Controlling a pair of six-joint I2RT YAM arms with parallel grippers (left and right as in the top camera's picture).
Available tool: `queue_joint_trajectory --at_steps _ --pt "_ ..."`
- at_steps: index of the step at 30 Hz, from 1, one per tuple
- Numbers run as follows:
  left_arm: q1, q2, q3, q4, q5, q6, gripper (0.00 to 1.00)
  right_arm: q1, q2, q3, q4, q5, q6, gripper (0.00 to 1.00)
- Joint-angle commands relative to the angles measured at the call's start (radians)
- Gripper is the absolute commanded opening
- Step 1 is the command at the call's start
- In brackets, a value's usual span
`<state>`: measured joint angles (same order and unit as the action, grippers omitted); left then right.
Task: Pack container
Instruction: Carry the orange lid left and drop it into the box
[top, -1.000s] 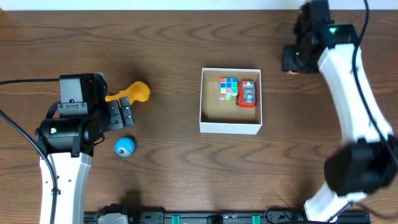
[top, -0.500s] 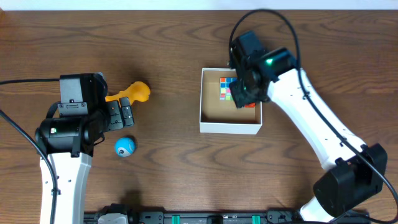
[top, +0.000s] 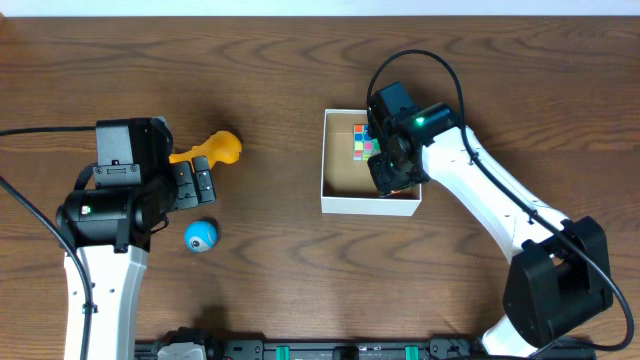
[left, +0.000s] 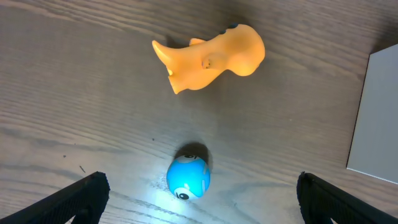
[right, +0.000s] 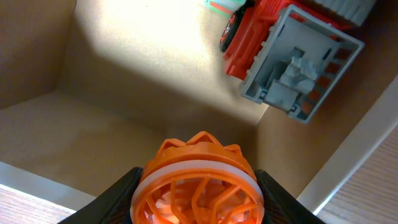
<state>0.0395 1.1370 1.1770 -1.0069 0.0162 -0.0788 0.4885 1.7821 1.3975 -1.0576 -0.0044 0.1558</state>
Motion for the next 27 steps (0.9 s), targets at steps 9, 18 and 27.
queue_joint_trajectory --at_steps 9,18,27 --pt "0.007 -0.001 0.02 -0.003 -0.002 -0.009 0.98 0.0 0.008 -0.047 0.022 0.052 0.076 0.38" --pt "0.007 -0.001 0.02 -0.002 -0.002 -0.009 0.98 0.0 0.008 -0.083 0.046 0.053 0.076 0.48" --pt "0.007 -0.001 0.02 -0.003 -0.002 -0.009 0.98 0.0 0.008 -0.083 0.048 0.052 0.076 0.73"
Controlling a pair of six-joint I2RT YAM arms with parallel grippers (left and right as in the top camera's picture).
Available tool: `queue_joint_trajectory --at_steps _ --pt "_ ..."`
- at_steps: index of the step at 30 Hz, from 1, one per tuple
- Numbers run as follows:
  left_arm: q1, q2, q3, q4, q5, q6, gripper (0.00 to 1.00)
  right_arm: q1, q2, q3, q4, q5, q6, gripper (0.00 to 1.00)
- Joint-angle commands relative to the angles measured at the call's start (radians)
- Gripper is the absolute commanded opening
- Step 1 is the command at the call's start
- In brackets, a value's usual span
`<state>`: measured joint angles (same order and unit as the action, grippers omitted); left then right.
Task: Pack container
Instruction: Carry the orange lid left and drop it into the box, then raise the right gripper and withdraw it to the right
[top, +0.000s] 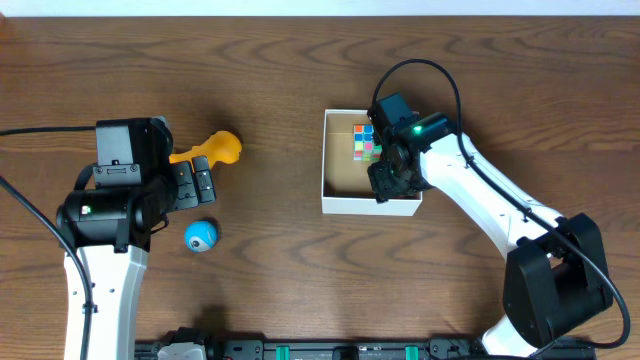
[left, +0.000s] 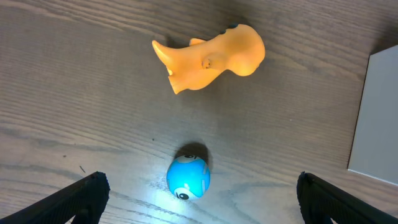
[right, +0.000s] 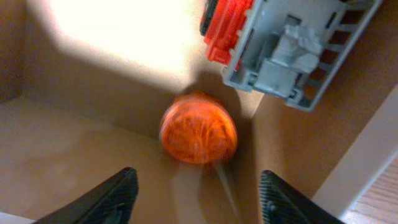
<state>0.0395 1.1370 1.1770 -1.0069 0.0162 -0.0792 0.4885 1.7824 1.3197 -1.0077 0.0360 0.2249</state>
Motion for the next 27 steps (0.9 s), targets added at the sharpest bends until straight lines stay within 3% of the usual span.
queue_joint_trajectory --at_steps 1,13,19,24,27 --pt "0.007 -0.001 0.02 -0.003 -0.002 -0.008 0.98 0.0 0.008 -0.005 -0.002 0.011 0.006 0.73" --pt "0.007 -0.001 0.02 -0.003 -0.002 -0.008 0.98 0.008 0.003 0.005 0.034 -0.003 -0.032 0.66" --pt "0.007 -0.001 0.02 -0.003 -0.002 -0.008 0.98 0.022 -0.045 0.149 0.031 0.0 -0.077 0.68" --pt "0.007 -0.001 0.02 -0.002 -0.001 -0.008 0.98 -0.039 -0.141 0.294 0.011 0.192 0.121 0.76" --pt "0.007 0.002 0.02 0.019 0.025 0.043 0.98 -0.133 -0.212 0.319 0.005 0.209 0.221 0.95"
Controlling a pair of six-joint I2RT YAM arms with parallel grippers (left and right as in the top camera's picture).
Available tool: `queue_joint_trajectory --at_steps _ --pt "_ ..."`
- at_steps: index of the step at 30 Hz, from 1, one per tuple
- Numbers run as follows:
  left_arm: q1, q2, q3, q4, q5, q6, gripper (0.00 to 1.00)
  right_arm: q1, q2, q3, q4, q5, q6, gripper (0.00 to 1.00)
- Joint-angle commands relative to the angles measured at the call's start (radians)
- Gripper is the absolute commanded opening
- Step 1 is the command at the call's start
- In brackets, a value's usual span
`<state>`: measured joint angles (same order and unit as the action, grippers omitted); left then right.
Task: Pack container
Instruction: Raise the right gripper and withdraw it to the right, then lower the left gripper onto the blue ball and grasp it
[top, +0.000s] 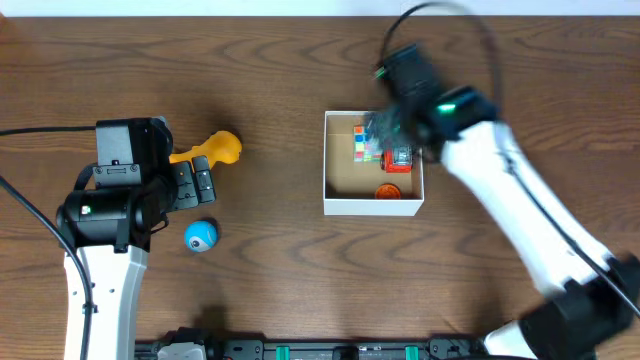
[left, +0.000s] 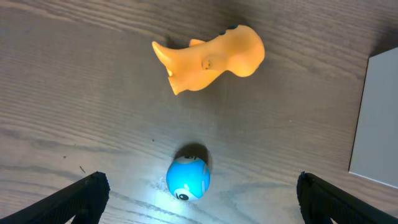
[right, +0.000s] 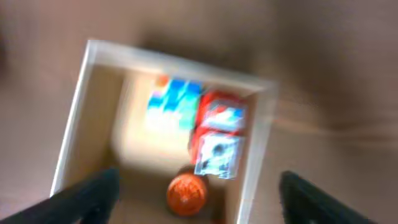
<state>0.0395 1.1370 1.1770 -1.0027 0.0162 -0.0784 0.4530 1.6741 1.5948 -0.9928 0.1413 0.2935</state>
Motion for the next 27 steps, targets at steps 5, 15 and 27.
queue_joint_trajectory --at_steps 5,15,27 --pt "-0.006 0.068 0.052 0.066 0.05 0.169 0.98 -0.28 -0.17 0.044 -0.037 -0.058 0.109 0.99" --pt "-0.006 0.274 0.076 -0.039 0.02 0.016 0.98 -0.354 -0.134 0.0 -0.148 -0.09 0.064 0.99" --pt "-0.006 0.29 -0.09 -0.066 0.029 -0.081 0.98 -0.354 -0.124 -0.091 -0.099 -0.09 0.064 0.99"
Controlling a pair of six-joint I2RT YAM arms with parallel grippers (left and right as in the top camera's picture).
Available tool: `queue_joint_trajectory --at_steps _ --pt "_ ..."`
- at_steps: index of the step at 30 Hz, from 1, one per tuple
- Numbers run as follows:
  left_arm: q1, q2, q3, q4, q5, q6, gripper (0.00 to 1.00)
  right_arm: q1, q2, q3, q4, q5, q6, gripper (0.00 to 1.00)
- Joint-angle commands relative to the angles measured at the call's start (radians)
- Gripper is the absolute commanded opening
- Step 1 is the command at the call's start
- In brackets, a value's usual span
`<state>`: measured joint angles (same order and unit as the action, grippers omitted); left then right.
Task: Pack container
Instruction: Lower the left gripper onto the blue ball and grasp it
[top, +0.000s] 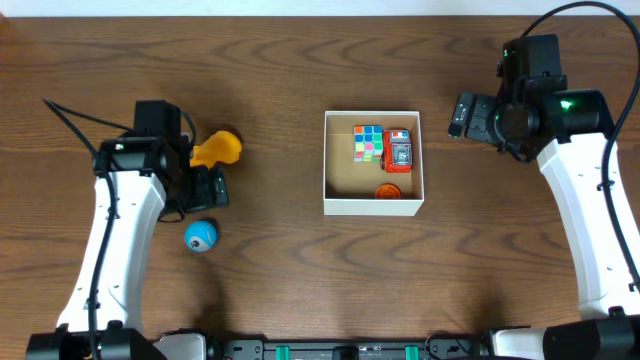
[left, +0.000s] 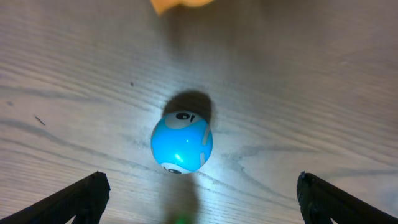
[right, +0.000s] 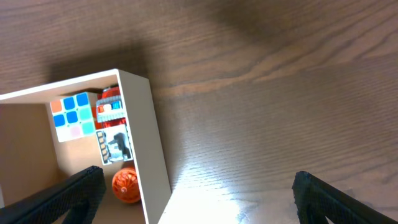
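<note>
The white box (top: 372, 205) stands mid-table and holds a colour cube (top: 368, 143), a red and grey truck (top: 399, 150) and an orange ball (top: 388, 191); the ball (right: 126, 185) also shows in the right wrist view. My right gripper (top: 470, 115) hangs open and empty over bare wood right of the box. A blue ball (left: 181, 143) lies on the table between and just ahead of my open left gripper (left: 199, 199). The yellow dinosaur toy (top: 218, 148) lies just beyond it.
The box's right wall (right: 146, 143) is close to the right gripper's left finger. The table (top: 300, 270) is dark wood, with cables trailing from both arms at its left and upper right.
My right gripper has moved from above the box to the table right of it. My left gripper has shifted toward the blue ball, which now looks larger and closer; the dinosaur is almost out of its view.
My right gripper was shut on the orange ball low inside the box. Then it was open with the ball lying loose on the box floor. It then stood high above the box, and is now off to the right. The left arm stayed still until this moment.
</note>
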<state>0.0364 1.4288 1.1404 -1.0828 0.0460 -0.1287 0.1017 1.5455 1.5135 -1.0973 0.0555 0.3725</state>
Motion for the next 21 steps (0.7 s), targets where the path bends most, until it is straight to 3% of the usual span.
queue_joint_trajectory --at_steps 1,21 --pt "-0.003 -0.002 -0.077 0.034 0.0 -0.031 0.98 -0.003 0.005 -0.01 0.005 -0.004 -0.014 0.99" --pt "-0.002 0.008 -0.359 0.309 -0.005 -0.065 0.98 -0.003 0.005 -0.01 -0.006 -0.004 -0.023 0.99"
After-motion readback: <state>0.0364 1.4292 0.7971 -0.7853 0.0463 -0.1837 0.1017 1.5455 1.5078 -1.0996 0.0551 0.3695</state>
